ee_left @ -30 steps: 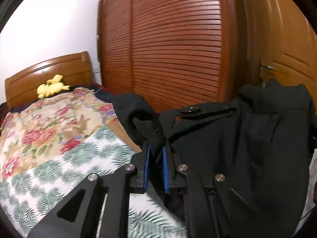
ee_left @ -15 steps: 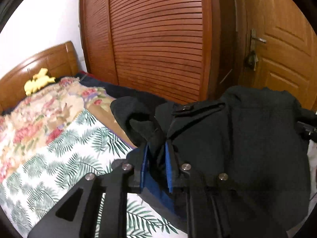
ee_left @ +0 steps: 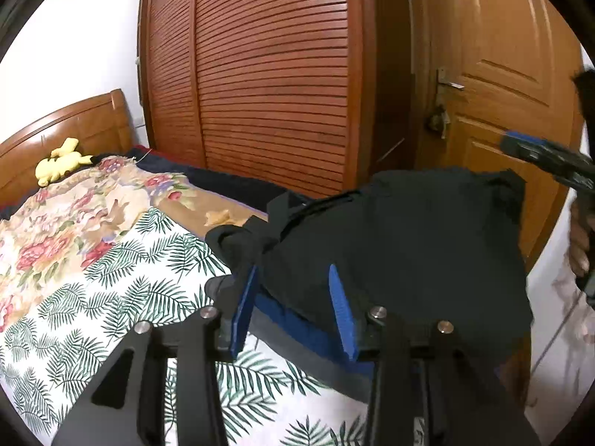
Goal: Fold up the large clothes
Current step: 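Lower the coat bundle onto the navy folded clothes and open both grippers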
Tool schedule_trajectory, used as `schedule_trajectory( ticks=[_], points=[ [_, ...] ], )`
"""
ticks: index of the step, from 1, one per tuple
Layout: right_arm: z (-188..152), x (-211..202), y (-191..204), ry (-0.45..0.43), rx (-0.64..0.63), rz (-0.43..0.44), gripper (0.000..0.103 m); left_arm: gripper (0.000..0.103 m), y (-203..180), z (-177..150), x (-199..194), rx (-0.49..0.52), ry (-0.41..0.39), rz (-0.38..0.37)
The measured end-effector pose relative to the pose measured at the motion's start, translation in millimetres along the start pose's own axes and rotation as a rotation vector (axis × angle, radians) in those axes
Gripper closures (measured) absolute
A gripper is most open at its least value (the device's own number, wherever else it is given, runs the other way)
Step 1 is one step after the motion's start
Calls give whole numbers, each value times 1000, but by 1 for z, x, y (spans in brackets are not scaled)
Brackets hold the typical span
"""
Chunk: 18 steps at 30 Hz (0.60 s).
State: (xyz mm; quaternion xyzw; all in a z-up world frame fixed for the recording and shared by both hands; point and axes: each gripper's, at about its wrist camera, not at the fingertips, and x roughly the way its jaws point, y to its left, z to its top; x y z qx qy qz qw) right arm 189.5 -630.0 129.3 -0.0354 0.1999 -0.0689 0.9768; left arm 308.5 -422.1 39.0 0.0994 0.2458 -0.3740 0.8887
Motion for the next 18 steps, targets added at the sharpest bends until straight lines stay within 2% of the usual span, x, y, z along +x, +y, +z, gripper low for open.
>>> schedule_trajectory(
  ticks=[3, 4, 9, 12, 14, 18],
  points=[
    [-7, 20, 20, 55, -39, 97, 40, 60, -7, -9, -9, 6, -2, -20],
    [-12, 28, 23, 81, -46, 101, 41, 58, -8, -11, -10, 7, -4, -22],
    [-44, 58, 3, 211, -34, 21, 43, 51, -22, -20, -16, 28, -19, -47],
    [-79, 79, -16, 335, -2, 24, 44, 50, -27, -22, -13, 27, -10, -68],
    [-98, 85, -21, 350, 10, 3, 44, 50, -30, -24, -13, 23, -10, -74],
    [-104, 83, -29, 339, 51, 16, 44, 49, -33, -26, -12, 12, -7, -80]
  ],
)
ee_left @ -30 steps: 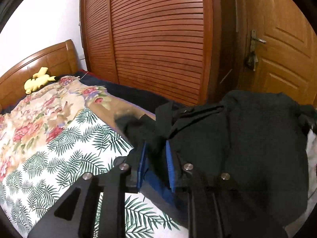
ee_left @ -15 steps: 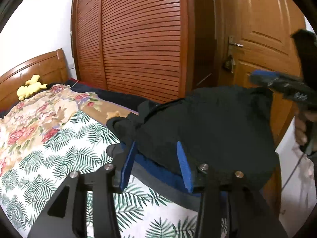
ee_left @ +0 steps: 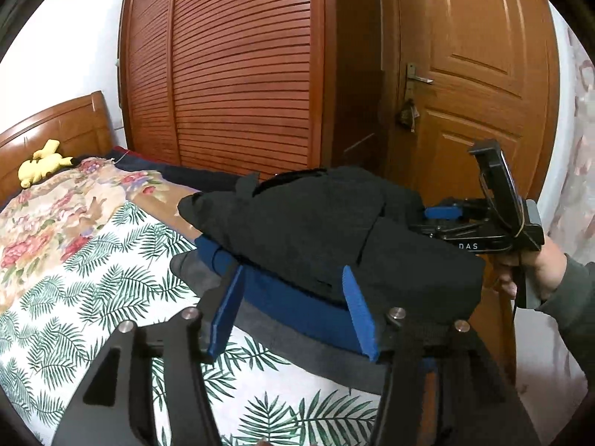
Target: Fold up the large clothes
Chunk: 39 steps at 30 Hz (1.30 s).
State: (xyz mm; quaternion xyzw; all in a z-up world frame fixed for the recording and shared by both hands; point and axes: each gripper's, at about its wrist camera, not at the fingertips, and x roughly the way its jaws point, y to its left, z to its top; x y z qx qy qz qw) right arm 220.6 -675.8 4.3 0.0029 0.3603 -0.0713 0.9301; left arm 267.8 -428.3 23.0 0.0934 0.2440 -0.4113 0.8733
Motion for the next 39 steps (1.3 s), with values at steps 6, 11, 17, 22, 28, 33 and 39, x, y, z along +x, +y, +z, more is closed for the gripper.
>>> schedule_trajectory(
  ticks=[6, 11, 17, 22, 28, 33, 39],
  points=[
    [6, -49, -5, -133, 22, -60, 44, 49, -5, -4, -14, -2, -28, 10],
    [-1, -39, -19, -77, 51, -80, 44, 49, -10, -12, -29, -1, -39, 12],
    [-9, -41, -13, -95, 82, -89, 44, 49, -11, -21, -53, -14, -49, 38],
    [-3, -77, 11, -169, 61, -97, 43, 49, -11, -27, -77, -12, -64, 60],
    [-1, -105, 56, -210, 35, -46, 40, 49, -9, -38, -106, -9, -48, 88],
    [-11, -114, 106, -214, -6, 38, 36, 49, -6, -55, -132, -30, -44, 129],
    [-24, -114, 169, -220, -45, 116, 30, 49, 15, -74, -153, -84, -23, 160]
  ],
)
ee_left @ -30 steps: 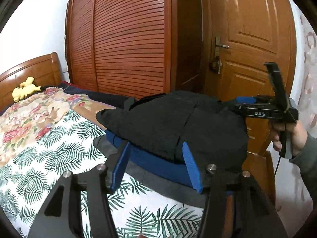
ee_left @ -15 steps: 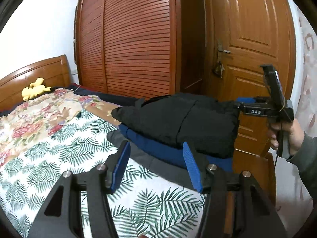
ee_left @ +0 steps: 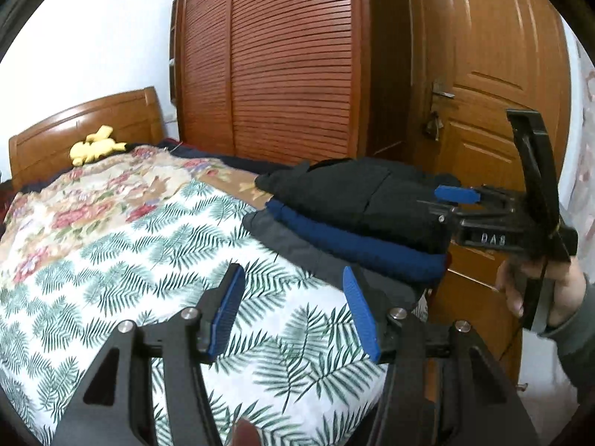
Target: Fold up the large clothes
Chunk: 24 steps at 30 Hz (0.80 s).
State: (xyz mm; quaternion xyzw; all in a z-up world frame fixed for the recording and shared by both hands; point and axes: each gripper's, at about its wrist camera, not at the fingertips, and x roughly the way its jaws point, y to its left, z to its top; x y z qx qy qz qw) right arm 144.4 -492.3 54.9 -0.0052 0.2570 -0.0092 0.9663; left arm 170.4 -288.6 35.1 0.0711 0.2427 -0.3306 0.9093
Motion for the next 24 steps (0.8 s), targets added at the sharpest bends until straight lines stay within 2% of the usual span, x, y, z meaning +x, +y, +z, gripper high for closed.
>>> schedule_trajectory(
  ticks=[5, 13, 19, 24],
  points=[
    [-4, 12, 43, -8, -29, 12, 27, 49, 24, -14, -6, -34, 7, 25],
    [-15, 26, 91, 10, -65, 25, 27, 49, 58, -40, -14, -86, 17, 91],
    [-29, 30, 130, 20, -53, 107, 27, 49, 81, -68, -37, -122, 38, 184],
    [-41, 25, 162, 32, -42, 193, 27, 49, 103, -93, -70, -175, 44, 275]
  ],
)
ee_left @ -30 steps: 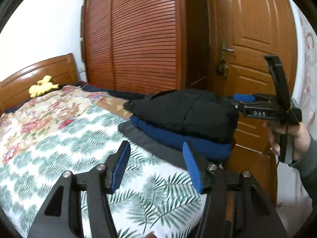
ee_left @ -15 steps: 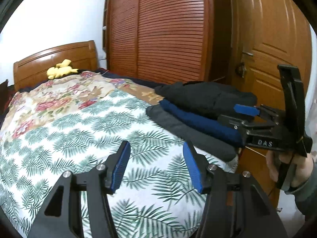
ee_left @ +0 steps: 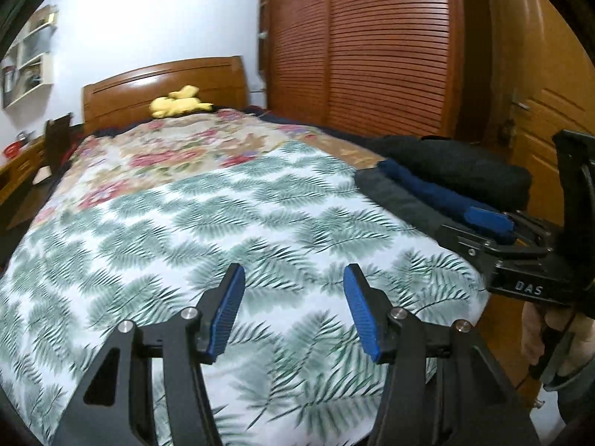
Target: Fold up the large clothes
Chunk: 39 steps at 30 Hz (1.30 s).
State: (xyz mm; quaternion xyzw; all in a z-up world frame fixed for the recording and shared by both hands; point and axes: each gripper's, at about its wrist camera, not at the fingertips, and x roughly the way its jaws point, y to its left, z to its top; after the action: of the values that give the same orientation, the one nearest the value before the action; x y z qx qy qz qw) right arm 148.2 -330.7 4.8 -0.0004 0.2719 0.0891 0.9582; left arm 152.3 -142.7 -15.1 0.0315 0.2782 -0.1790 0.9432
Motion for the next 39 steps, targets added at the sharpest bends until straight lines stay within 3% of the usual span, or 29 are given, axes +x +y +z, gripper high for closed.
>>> schedule_trajectory(
  ticks=[7, 15, 26, 33, 39],
  points=[
    [-8, -4, 45, -1, -3, 108, 24, 49, 40, -28, -36, -53, -11, 117],
    [-12, -14, 93, -9, -28, 169, 21, 49, 71, -49, -77, -115, -51, 212],
    [10, -54, 134, -125, -87, 195, 21, 49, 93, -42, -140, -172, -156, 275],
    [27, -86, 140, -216, -94, 190, 21, 49, 96, -35, -169, -197, -217, 302],
    [28, -90, 134, -239, -87, 151, 21, 49, 98, -41, -174, -201, -225, 321]
  ],
)
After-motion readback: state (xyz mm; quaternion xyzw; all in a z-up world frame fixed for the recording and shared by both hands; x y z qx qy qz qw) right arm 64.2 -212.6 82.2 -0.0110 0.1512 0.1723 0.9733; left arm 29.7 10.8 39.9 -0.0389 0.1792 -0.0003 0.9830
